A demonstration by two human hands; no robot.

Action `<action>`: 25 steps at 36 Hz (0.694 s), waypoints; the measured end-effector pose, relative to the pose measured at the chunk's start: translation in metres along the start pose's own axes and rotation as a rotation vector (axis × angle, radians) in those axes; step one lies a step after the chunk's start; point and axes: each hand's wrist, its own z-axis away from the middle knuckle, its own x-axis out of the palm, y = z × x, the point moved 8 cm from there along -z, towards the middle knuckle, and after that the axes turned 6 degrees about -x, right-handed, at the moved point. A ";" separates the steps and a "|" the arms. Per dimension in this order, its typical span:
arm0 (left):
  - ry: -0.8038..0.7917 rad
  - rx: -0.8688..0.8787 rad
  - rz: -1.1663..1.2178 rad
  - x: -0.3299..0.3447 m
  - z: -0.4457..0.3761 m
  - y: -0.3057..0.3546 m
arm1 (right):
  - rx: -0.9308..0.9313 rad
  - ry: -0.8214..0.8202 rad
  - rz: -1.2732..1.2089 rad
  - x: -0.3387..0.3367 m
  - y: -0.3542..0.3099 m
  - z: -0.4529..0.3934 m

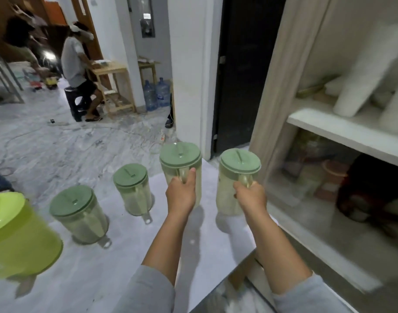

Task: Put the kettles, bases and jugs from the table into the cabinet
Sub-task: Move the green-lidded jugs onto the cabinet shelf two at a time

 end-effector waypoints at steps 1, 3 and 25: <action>-0.023 0.015 0.002 0.002 0.009 0.002 | 0.000 0.025 -0.010 -0.011 0.001 0.008; -0.060 0.038 -0.004 0.009 0.023 0.007 | 0.001 0.065 -0.017 -0.031 0.003 0.019; -0.516 0.236 -0.009 0.126 0.307 0.018 | 0.094 0.555 -0.004 -0.336 0.091 0.216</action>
